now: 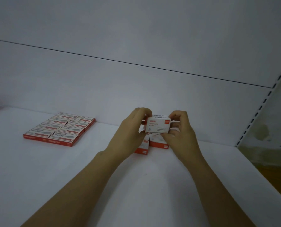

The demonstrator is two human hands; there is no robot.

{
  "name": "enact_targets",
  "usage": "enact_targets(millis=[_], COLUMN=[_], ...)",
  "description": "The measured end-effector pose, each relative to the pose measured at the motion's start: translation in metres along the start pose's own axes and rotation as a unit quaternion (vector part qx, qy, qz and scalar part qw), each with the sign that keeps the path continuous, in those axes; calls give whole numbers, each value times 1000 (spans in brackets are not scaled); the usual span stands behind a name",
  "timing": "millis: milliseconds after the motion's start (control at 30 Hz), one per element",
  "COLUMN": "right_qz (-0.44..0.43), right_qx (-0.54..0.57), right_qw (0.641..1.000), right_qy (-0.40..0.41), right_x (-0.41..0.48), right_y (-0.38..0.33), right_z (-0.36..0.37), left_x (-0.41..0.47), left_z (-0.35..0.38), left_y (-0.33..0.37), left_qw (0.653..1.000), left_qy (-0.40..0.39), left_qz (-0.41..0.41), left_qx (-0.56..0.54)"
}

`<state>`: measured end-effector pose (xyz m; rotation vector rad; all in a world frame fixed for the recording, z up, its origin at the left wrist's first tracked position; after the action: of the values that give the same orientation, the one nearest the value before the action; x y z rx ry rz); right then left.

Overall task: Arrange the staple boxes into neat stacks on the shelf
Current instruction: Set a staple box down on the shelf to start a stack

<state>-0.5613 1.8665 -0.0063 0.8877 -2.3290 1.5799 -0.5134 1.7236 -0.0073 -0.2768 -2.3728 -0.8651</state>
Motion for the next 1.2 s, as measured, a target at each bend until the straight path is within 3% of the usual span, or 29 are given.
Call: enact_targets(millis=[200,467,600,800,1200], right_qz=[-59,-98,-82,7,0], right_qx=[-49,-74,-81,-59,-87], right_qw=[997,992,993,998,996], right_qy=[20,31,24,-11,-12], right_x=[-4,-5,-3,0,-1], right_y=[-8,-16,-15,-6,-8], right_z=[4,2,-3,-7,-7], left_x=[-2,-2,0,2,2], left_z=[-2,-4,-7,-10,-9], left_y=[2,5,0,-5,-7], left_qw=[992,980,989,998,999], left_qy=[66,108,94,57,43], left_qz=[85,123,95,1,-8], left_qx=[70,110,70,6,11])
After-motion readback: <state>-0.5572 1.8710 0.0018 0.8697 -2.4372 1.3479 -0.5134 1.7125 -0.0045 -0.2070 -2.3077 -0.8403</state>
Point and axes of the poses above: each hand's wrist, its own x-axis towards the middle knuckle, its own z-axis out of the palm, y = z × x, the point moved 4 cm from there along x, towards the middle knuckle, and after that the axes turned 6 degrees about -y, right-handed, at the moved point
